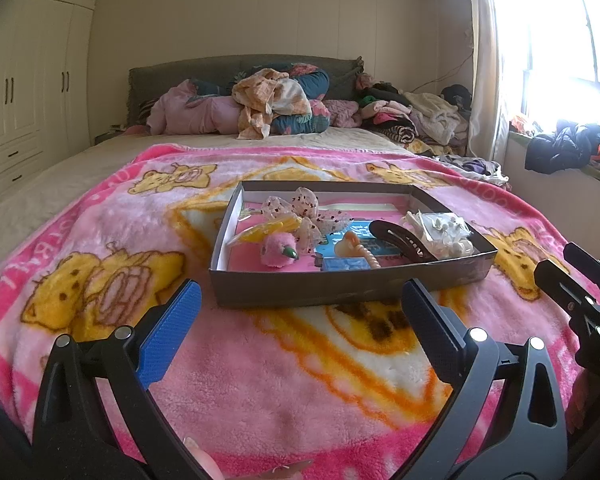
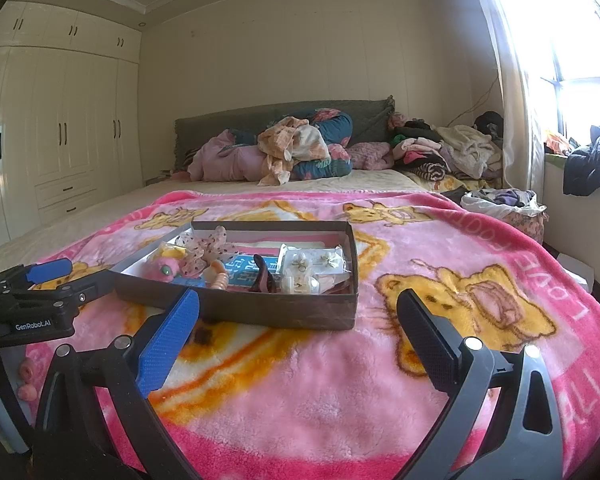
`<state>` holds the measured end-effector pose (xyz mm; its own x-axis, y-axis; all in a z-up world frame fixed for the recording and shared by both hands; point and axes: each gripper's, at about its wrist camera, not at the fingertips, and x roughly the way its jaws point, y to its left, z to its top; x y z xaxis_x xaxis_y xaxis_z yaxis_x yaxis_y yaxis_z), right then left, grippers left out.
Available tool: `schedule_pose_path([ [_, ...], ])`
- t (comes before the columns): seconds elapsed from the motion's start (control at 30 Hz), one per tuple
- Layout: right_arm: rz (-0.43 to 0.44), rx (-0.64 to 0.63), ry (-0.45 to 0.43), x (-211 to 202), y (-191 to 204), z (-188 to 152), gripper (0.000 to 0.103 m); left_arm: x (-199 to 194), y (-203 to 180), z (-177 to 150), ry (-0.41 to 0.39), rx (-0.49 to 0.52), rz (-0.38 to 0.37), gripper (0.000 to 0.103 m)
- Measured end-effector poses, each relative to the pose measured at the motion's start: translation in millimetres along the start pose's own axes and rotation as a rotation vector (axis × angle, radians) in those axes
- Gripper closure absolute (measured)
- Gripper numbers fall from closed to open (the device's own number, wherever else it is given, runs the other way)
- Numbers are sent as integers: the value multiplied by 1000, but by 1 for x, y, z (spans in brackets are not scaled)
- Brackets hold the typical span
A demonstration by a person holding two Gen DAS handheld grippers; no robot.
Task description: Organize jewelry
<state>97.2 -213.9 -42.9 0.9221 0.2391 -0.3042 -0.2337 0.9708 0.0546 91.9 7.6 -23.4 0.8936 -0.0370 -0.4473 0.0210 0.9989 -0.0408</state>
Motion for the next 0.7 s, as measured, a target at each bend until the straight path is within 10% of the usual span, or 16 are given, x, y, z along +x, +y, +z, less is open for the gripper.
schedule_pose_path([
  [0.7, 7, 2, -2, 0, 2, -3, 7, 0, -1, -2, 5, 3, -5, 12],
])
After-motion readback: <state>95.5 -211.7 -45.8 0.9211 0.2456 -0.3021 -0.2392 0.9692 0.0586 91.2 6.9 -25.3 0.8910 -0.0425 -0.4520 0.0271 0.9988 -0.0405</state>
